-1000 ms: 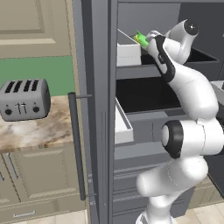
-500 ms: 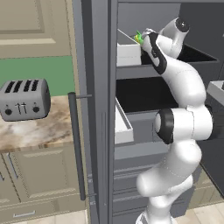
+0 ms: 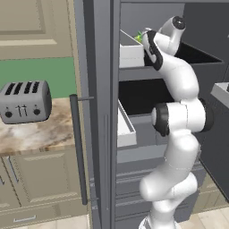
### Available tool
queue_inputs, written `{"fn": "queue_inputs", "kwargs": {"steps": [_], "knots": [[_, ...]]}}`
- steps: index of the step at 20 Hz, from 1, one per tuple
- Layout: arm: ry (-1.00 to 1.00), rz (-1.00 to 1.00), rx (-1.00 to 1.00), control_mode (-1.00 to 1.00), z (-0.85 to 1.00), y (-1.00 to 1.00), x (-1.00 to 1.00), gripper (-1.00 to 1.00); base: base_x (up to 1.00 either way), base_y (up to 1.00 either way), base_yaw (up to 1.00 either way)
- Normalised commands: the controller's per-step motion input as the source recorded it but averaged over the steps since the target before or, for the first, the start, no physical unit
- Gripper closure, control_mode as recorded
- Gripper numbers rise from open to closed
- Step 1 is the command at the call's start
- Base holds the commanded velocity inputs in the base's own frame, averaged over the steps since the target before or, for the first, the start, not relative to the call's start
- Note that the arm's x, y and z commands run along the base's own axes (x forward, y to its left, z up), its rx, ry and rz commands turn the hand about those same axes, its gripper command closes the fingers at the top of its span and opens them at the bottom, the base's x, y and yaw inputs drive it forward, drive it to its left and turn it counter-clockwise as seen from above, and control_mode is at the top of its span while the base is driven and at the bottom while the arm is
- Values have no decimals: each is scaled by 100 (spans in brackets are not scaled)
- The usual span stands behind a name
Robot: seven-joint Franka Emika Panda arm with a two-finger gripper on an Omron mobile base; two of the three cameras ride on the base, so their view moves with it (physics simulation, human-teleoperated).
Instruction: Place the tupperware containing the fish and corn meal in the microwave. Close the microwave door and press the start button to reheat the meal.
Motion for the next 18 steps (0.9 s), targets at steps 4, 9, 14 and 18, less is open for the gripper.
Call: {"fn": "queue_inputs", "kwargs": {"steps": [4,9,14,18], "knots": [[4,0,0,-100,0,0,44,-100,0,0,0],[5,0,0,-100,-7,0,36,-100,0,0,0],[6,0,0,-100,-22,0,28,-100,0,0,0],[8,0,0,-100,-27,1,32,100,0,0,0]]}}
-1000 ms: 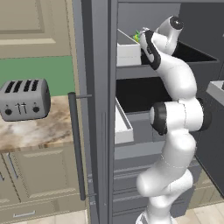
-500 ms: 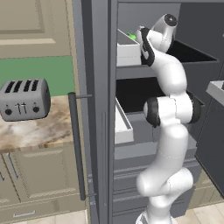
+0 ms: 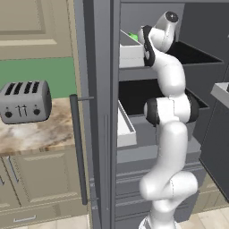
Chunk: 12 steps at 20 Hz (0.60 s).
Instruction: Place the tupperware containing the fish and corn meal in the microwave. Close the microwave door and press the start button to reheat the meal.
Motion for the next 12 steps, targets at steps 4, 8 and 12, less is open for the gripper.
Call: {"fn": "queue_inputs", "kwargs": {"steps": [4,8,12], "knots": [[10,0,0,-100,-31,6,33,100,0,0,0],[10,1,0,-100,-28,0,25,100,0,0,0],[7,1,0,-100,-21,0,19,100,0,0,0]]}}
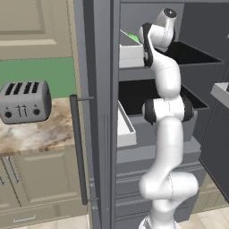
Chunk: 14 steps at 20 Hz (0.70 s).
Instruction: Place the tupperware containing the fish and corn meal in the microwave. Close the microwave door and press the start button to reheat the meal.
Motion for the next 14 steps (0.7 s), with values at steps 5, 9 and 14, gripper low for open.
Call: {"fn": "queue_inputs", "kwargs": {"steps": [5,9,14], "knots": [[1,0,0,-100,-1,0,1,100,0,0,0],[0,0,0,-100,0,0,-4,100,0,0,0],[0,-2,0,-100,0,13,-20,100,0,0,0]]}}
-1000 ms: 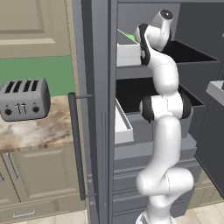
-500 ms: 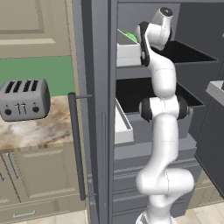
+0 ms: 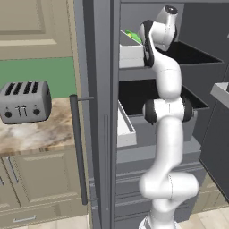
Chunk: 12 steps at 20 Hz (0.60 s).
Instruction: Place the tupperware containing the fish and corn meal in the microwave. Close the microwave door and press the start button to reheat the meal.
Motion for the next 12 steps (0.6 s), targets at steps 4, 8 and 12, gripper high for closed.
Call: {"fn": "queue_inputs", "kwargs": {"steps": [4,8,12], "knots": [[0,-3,-4,-100,1,24,-49,100,0,0,0],[-9,-4,-9,-100,0,16,-74,100,0,0,0],[-27,-2,-7,-100,1,10,-86,100,0,0,0]]}}
